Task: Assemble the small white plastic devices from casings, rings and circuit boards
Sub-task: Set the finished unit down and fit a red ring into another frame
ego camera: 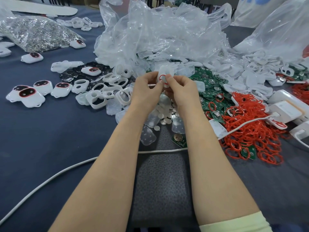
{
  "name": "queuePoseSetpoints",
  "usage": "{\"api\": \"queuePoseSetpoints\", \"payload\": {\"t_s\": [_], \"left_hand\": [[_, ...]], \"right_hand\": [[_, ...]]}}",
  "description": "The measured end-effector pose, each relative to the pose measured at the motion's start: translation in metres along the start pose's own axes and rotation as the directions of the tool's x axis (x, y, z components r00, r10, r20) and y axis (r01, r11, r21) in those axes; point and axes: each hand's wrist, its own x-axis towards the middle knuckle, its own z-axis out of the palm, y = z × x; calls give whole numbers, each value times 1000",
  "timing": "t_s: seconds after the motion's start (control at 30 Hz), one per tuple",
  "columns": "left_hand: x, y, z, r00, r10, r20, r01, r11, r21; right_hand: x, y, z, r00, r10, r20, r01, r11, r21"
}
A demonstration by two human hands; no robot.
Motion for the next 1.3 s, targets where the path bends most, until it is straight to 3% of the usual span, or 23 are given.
{"api": "queuePoseSetpoints", "payload": {"t_s": [0.1, 0.43, 0.73, 1.0, 1.3], "left_hand": [[0, -1, 0, 1000, -8, -2, 8, 1000, -29], [2, -2, -4, 990, -138, -20, 125, 940, -317], [1, 5, -8, 963, -248, 108, 260, 743, -617], [3, 1, -10, 944, -299, 136, 315, 703, -638], [2, -1, -5, 981, -178, -74, 144, 932, -334]], "right_hand": [[1, 0, 0, 999, -32, 3, 32, 998, -62], [2, 1, -2, 998, -2, 65, -6, 994, 109], [-2, -5, -1, 993, 43, 108, -62, 982, 176], [-3, -6, 0, 994, 59, 89, -76, 978, 196], [0, -2, 1, 997, -6, 83, 3, 999, 35]]}}
